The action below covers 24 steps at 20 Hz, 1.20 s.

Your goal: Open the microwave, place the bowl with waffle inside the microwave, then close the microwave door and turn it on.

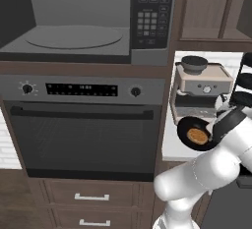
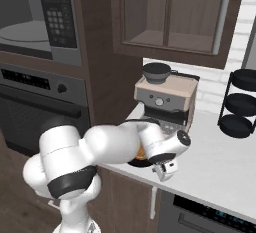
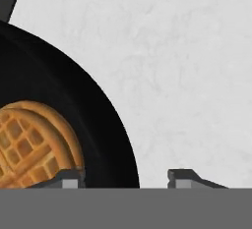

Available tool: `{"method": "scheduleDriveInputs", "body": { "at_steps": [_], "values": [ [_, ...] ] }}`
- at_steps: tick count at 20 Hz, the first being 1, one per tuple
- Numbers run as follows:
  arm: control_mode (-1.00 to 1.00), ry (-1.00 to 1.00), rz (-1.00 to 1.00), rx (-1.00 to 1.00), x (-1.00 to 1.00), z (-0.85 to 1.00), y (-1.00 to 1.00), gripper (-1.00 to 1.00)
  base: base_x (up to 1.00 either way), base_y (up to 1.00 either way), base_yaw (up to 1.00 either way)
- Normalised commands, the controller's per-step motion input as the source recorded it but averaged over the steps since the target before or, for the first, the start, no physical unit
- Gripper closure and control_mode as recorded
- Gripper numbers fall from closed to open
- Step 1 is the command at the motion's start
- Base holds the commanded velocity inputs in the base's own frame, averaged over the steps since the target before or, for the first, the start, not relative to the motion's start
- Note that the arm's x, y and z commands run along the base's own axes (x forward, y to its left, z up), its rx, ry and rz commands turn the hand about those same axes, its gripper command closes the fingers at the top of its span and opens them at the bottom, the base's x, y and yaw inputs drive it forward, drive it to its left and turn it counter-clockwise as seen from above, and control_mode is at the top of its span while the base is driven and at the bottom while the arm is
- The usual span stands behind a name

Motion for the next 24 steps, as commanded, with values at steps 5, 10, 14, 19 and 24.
{"method": "scheduleDriveInputs", "body": {
  "at_steps": [5,10,14,19,24],
  "values": [
    [-1.00,0.05,-0.01,0.00,0.00,-0.20,0.22,1.00,0.00,0.00,0.00],
    [-1.00,0.02,0.00,0.00,-0.04,0.01,0.30,1.00,0.00,0.00,0.00],
    [-1.00,0.00,-0.07,0.00,-0.55,0.31,0.26,1.00,0.00,0.00,0.00],
    [-1.00,-0.09,-0.10,0.00,-0.74,0.55,0.44,1.00,0.00,0.00,0.00],
    [-1.00,-0.44,-0.01,0.00,-0.78,0.27,0.05,1.00,0.00,0.00,0.00]
  ]
}}
